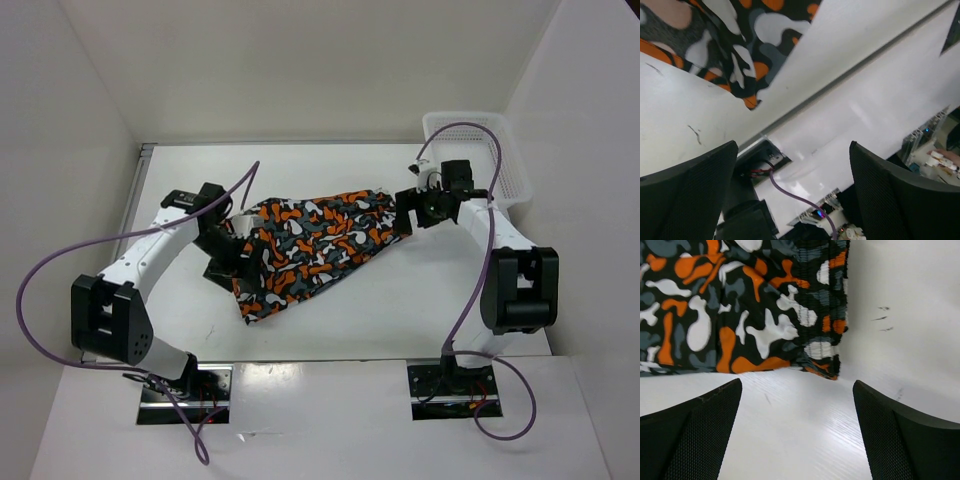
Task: Fold and stack the shorts
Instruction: Fold the shorts
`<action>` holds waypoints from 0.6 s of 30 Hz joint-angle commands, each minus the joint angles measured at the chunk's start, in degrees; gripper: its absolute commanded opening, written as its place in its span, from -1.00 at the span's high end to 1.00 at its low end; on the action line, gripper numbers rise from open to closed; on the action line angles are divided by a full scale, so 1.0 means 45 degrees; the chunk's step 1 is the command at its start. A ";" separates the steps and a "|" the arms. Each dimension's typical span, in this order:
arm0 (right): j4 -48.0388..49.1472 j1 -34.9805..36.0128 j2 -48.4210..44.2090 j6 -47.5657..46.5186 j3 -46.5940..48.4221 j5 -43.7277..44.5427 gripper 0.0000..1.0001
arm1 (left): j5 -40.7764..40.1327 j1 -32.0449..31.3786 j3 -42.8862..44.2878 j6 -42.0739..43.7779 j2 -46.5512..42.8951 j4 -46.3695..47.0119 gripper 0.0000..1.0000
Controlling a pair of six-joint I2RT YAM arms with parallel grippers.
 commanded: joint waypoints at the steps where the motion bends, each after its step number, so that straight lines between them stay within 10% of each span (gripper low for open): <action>1: 0.0628 0.0575 -0.0071 0.1375 0.0318 -0.0866 -0.92 | -0.0679 0.0488 0.0425 0.0046 0.0728 0.1260 -1.00; 18: 0.2505 0.1615 0.3386 0.3470 0.1354 0.2433 -0.82 | -0.2850 0.2091 0.1324 0.0046 0.4734 0.5617 -1.00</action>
